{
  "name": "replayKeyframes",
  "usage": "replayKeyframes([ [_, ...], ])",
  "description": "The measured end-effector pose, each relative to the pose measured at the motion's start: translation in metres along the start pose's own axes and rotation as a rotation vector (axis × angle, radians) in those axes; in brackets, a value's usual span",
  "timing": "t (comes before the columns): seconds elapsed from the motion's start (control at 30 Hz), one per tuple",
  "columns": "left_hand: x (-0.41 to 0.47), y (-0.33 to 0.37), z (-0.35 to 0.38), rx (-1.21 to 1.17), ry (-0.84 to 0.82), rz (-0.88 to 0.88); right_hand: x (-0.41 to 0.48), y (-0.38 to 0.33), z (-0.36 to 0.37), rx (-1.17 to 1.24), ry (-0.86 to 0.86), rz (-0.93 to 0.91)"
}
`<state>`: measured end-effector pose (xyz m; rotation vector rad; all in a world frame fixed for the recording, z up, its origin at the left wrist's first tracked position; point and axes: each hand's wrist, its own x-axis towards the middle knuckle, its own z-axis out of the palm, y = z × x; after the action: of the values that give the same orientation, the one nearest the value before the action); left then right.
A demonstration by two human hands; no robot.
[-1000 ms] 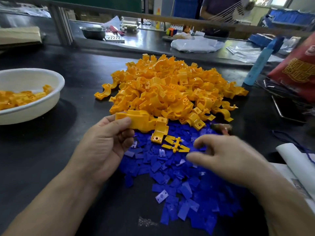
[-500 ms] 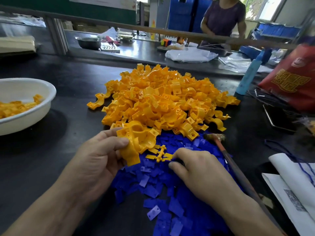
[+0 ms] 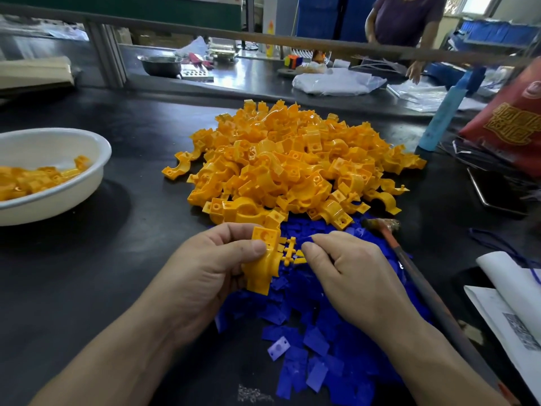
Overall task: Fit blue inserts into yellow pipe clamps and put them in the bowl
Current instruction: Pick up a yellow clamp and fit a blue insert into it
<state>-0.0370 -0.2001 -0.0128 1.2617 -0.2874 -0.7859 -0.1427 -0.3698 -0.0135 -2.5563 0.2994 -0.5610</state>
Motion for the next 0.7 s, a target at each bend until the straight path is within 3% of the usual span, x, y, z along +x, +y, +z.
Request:
replayKeyframes([
  [0.13,-0.003,0.001,0.002,0.015,0.005,-0.009,0.0,0.0,0.0,0.078,0.068,-0.012],
  [0.37,-0.006,-0.005,0.008,0.144,0.013,-0.019,-0.005,-0.017,-0.003,0.553,0.027,0.074],
  [0.57,-0.005,-0.007,0.008,0.179,0.027,-0.036,0.003,-0.021,0.0,1.295,-0.129,0.421],
  [0.7,-0.004,-0.008,0.007,0.174,0.03,-0.035,0.005,-0.016,0.001,1.494,-0.134,0.519],
])
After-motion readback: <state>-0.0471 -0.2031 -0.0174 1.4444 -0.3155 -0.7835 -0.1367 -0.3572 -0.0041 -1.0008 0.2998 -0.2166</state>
